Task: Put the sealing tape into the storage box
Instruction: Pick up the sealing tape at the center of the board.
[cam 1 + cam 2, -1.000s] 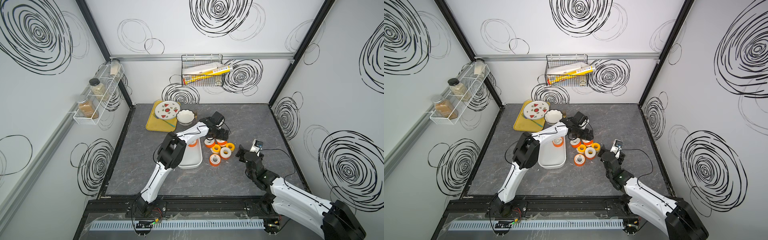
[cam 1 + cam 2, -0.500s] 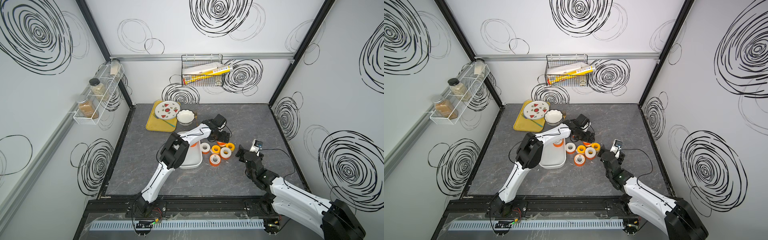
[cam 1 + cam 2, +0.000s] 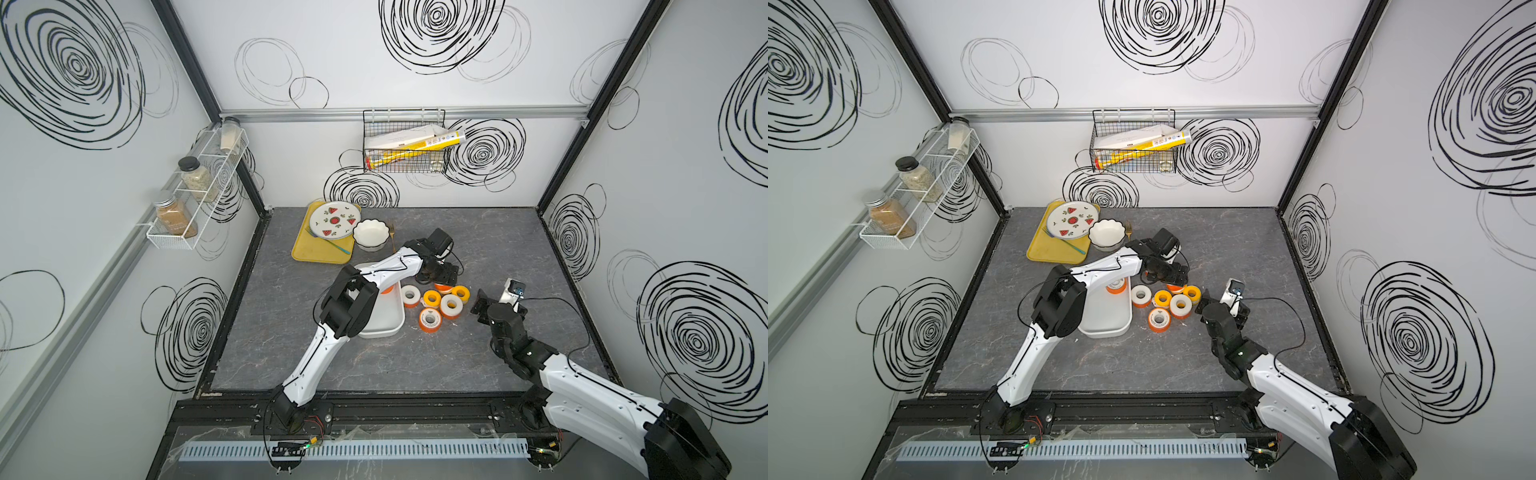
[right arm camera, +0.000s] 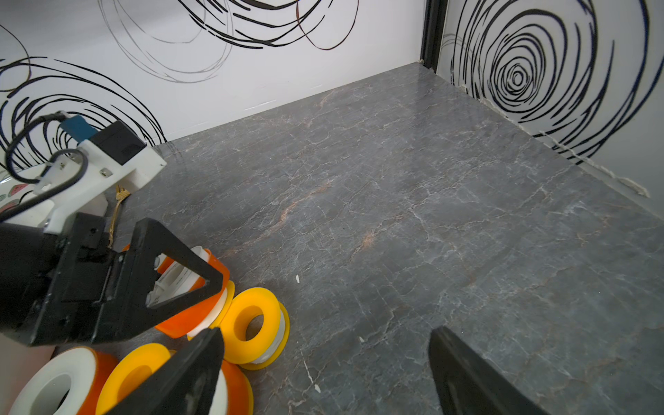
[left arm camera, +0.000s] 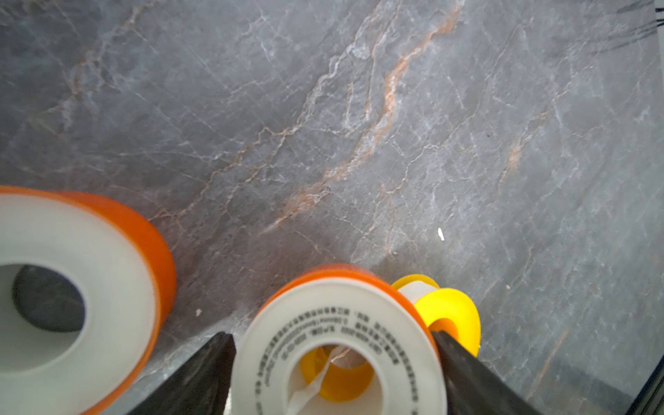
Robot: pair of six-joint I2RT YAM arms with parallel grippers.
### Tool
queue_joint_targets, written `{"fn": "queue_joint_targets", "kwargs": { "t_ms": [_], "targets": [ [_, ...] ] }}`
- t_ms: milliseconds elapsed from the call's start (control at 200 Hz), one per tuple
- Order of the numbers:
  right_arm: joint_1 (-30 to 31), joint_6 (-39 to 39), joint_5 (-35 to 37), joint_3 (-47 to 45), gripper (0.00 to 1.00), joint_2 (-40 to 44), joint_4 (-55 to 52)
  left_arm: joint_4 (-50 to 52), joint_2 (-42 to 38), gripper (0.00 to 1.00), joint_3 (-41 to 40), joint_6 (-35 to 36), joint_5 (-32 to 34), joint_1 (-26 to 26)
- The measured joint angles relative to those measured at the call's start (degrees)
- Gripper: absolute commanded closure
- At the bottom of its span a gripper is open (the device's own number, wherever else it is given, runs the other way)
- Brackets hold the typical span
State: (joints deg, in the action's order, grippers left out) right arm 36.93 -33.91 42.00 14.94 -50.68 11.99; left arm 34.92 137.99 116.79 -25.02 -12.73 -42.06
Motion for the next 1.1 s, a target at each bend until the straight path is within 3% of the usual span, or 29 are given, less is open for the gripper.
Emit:
{"fn": "queue_joint_targets", "kwargs": {
  "t_ms": [175, 621, 981, 1101],
  "targets": [
    [0.0, 0.02, 0.0, 0.0, 0.06, -0.02, 0.0, 0.55, 0.11, 0.25, 0.0, -0.04, 0.15, -0.07],
    [0.0, 0.02, 0.0, 0.04, 0.06, -0.11, 0.0, 2.38, -1.77, 0.27, 0.0, -0.07, 3.5, -0.07],
    [0.0, 0.02, 0.0, 0.04, 0.06, -0.11, 0.0, 4.96, -9.97, 0.27, -0.35, -0.04, 8.44, 0.17],
    [0.0, 0.04, 0.0, 0.04, 0.06, -0.11, 0.0, 4.87, -15.37, 0.27, -5.44, -0.07, 10.29, 0.83]
  ]
}}
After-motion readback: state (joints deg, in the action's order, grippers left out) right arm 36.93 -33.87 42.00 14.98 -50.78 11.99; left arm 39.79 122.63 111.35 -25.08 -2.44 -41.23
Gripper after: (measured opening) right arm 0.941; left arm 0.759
